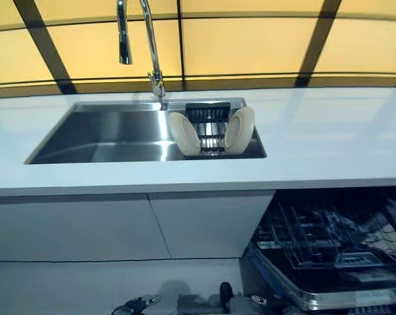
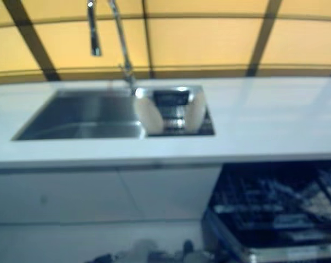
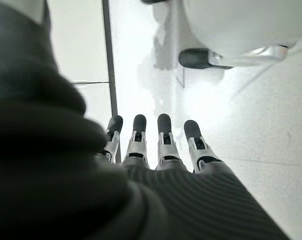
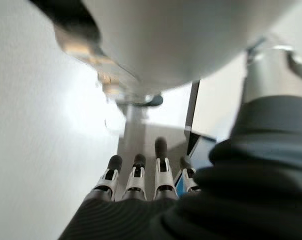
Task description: Take plates into dishwasher
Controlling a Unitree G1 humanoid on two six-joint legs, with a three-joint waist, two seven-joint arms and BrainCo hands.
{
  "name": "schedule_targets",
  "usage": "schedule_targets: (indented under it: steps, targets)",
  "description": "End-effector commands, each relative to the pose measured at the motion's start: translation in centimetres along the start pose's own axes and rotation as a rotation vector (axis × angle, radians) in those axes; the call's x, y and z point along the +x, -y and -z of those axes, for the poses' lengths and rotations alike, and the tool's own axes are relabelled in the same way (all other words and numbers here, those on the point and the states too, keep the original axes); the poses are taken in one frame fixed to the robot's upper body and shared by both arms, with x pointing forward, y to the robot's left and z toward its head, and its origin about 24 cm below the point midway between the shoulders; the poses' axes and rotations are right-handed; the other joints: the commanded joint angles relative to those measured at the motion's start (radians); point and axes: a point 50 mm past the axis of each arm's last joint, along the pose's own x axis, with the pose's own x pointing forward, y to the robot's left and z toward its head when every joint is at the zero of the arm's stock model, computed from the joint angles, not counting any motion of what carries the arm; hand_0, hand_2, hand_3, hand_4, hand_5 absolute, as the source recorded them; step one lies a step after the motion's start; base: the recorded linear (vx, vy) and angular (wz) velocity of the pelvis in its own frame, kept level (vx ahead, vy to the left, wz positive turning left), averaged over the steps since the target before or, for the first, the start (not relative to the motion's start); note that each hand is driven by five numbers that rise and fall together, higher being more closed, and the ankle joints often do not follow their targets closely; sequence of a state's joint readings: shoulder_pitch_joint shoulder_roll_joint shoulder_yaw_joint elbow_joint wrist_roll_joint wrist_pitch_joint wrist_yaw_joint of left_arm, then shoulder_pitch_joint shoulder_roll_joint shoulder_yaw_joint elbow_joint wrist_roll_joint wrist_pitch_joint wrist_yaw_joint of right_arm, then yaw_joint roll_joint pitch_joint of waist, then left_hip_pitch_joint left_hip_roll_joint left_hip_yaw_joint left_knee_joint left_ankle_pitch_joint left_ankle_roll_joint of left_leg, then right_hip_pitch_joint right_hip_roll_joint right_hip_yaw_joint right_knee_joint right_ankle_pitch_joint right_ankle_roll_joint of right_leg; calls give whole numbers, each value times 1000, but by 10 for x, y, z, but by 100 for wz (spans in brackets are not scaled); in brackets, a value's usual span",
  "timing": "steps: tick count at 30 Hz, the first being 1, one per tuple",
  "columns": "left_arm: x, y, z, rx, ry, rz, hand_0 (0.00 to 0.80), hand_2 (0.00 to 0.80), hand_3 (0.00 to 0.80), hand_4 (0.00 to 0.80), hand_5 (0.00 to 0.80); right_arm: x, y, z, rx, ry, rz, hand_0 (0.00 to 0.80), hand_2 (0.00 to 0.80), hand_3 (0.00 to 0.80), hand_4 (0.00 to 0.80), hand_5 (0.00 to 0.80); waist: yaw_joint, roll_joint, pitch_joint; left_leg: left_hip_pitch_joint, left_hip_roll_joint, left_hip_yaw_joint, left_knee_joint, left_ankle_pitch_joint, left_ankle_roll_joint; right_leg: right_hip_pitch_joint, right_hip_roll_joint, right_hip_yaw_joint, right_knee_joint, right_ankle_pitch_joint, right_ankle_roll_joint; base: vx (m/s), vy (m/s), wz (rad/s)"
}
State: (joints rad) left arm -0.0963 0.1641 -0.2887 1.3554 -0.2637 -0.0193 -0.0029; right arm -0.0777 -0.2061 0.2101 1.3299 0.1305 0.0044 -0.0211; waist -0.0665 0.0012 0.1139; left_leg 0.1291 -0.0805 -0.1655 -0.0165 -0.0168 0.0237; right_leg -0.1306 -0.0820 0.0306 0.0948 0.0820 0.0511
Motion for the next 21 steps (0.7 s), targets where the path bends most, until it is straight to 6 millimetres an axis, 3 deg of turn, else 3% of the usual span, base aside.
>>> schedule_targets:
  steps: [1,4,7,10,12,15,21]
  targets:
    - [0,-7,-6,59,21,-34,0,0,0,0,0,0,-1,-42,-346,180,6,0,0,0,0,0,26,-70,1,18,-22,-3,91,-108,50,2,-6,3,-92,141,33,117,-31,9]
    - [0,-14,-7,86,18,-33,0,0,0,0,0,-4,-20,-61,-516,258,-162,0,0,0,0,0,47,-80,-2,9,-22,-14,65,-94,48,7,-12,-9,-102,140,42,53,-37,-29]
    - [-1,-20,-8,122,24,-41,0,0,0,0,0,-16,-43,-98,-685,379,-341,0,0,0,0,0,72,-96,6,2,-24,-28,52,-88,50,1,-17,-21,-97,138,52,51,-58,3]
    - [-1,-26,-10,128,29,-56,0,0,0,0,0,-41,-69,-138,-775,529,-470,0,0,0,0,0,77,-109,11,-6,-22,-24,52,-84,51,-8,-20,-25,-89,139,57,22,-39,20]
    - [-2,-32,-12,122,33,-68,0,0,0,0,0,-75,-85,-169,-762,651,-617,0,0,0,0,0,74,-117,15,-14,-21,-13,55,-82,48,-15,-21,-28,-80,138,61,7,-12,2]
    - [-3,-39,-11,109,28,-80,0,0,0,0,0,-113,-86,-189,-730,747,-791,0,0,0,0,0,59,-122,14,-16,-18,7,55,-82,46,-20,-21,-25,-76,137,64,0,0,0]
    - [-5,-48,-1,106,6,-89,0,0,0,0,0,-163,-67,-208,-613,828,-1126,0,0,0,0,0,46,-129,4,-7,-13,36,52,-81,44,-12,-25,-23,-77,140,73,51,1,-9]
